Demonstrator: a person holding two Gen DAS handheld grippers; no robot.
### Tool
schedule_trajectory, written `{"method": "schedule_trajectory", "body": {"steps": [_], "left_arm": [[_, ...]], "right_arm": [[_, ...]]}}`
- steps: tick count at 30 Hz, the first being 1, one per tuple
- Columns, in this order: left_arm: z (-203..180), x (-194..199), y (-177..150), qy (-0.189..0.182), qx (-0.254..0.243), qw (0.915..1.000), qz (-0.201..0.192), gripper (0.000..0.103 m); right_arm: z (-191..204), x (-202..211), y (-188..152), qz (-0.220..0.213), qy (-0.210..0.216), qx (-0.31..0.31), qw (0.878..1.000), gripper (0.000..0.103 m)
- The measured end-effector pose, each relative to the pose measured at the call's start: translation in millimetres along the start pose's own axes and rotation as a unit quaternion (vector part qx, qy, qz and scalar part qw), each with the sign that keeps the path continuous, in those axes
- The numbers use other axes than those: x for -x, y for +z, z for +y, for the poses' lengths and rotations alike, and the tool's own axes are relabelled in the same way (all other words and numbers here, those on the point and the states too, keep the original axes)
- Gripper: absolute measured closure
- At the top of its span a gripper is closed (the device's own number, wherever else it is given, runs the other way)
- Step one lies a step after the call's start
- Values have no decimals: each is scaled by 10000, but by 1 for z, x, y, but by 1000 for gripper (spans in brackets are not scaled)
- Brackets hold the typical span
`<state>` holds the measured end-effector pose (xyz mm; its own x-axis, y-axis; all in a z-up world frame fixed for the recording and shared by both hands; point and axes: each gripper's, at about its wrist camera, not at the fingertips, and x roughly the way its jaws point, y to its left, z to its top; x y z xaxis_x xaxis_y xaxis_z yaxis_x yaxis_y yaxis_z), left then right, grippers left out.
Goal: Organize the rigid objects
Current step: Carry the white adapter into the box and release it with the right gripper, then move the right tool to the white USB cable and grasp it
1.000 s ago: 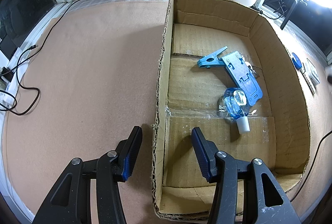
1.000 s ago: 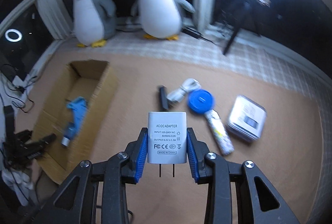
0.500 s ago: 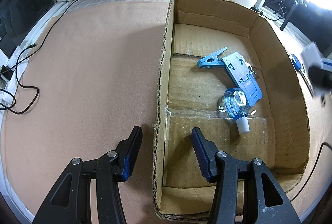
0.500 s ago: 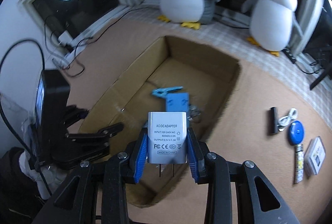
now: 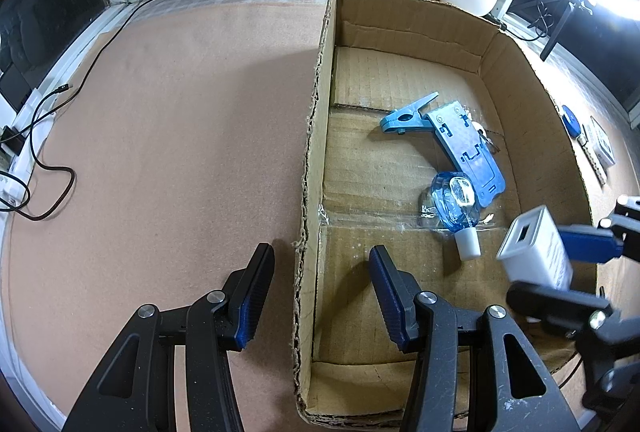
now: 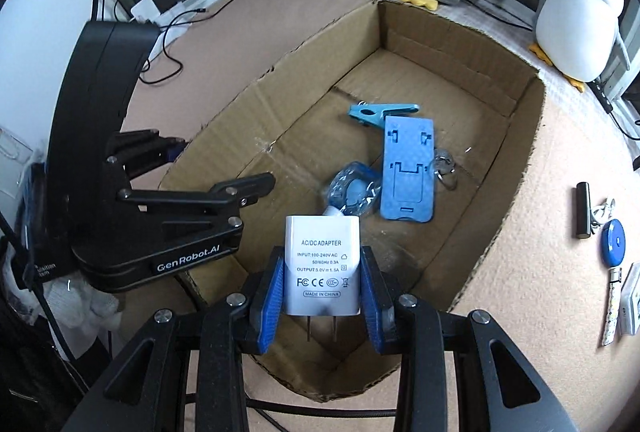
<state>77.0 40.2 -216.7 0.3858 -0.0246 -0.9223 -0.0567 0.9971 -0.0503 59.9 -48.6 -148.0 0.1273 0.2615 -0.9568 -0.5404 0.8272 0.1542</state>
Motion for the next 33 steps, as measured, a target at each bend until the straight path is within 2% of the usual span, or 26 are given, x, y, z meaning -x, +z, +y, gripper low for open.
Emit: {"method": "schedule_trajectory", "body": {"steps": [3, 7, 17, 24, 30, 33], "left_arm": [[0, 0, 0, 3, 1, 10000, -4, 49], [0, 0, 0, 0, -5, 10000, 1, 49], [0, 0, 0, 14, -8, 10000, -5, 49], [0, 0, 0, 10, -10, 10000, -2, 49], [0, 0, 0, 11, -12, 10000, -4, 49], [0, 0, 0, 18, -20, 10000, -7, 49]], "right_arm": [[4, 0, 0, 2, -4, 79, 10000, 70], [8, 3, 0, -54, 31, 103, 9999, 62], [-8, 34, -6, -383, 114, -199, 9990, 62], [-68, 69, -11, -885, -33, -1086, 9901, 62], [-151, 92, -15, -1268, -191, -2244, 9660, 62], [-183, 91, -13, -1371, -133, -2660, 9541, 62]]}}
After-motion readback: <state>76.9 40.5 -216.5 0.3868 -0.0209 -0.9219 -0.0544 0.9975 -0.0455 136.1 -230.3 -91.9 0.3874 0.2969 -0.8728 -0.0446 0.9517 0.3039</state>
